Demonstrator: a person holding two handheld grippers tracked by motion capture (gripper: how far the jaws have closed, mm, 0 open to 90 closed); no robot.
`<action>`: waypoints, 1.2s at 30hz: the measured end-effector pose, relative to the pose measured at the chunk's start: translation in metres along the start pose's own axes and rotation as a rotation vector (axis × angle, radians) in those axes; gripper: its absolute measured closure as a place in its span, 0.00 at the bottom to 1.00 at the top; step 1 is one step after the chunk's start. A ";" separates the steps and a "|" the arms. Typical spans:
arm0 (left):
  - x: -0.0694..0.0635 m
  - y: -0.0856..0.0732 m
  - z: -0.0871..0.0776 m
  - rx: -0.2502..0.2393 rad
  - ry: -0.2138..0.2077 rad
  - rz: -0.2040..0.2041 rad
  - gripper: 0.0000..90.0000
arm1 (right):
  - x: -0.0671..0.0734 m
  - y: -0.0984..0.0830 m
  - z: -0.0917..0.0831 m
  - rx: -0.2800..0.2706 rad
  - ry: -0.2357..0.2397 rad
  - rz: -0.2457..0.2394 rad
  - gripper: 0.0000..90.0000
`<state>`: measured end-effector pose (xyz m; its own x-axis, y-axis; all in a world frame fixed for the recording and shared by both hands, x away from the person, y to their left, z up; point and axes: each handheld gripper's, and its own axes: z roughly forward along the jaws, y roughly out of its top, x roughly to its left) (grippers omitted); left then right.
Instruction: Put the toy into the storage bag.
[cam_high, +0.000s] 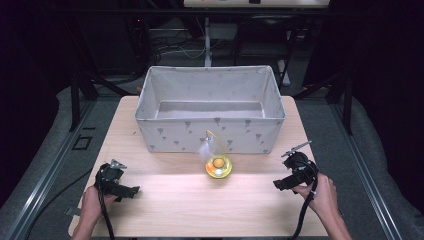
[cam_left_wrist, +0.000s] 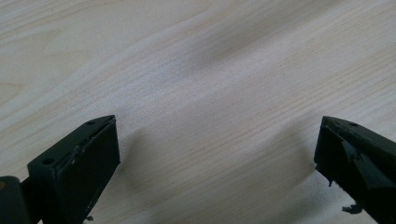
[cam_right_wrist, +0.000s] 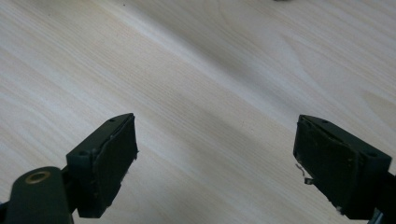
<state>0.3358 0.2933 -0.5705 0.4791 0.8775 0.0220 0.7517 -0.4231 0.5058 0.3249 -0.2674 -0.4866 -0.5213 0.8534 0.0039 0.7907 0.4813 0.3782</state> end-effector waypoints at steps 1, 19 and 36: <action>0.000 0.000 0.000 -0.003 0.001 0.001 0.00 | 0.000 0.000 0.000 0.001 0.001 -0.002 0.15; -0.001 0.000 -0.002 -0.005 0.002 0.001 0.00 | 0.023 0.017 -0.010 0.035 -0.012 -0.115 0.12; -0.001 -0.001 -0.002 -0.002 0.000 0.008 0.00 | 0.067 0.066 -0.021 0.044 0.058 -0.283 0.05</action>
<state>0.3338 0.2928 -0.5693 0.4852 0.8740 0.0259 0.7469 -0.4297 0.5075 0.3353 -0.1830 -0.4417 -0.7393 0.6720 -0.0427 0.6241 0.7077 0.3313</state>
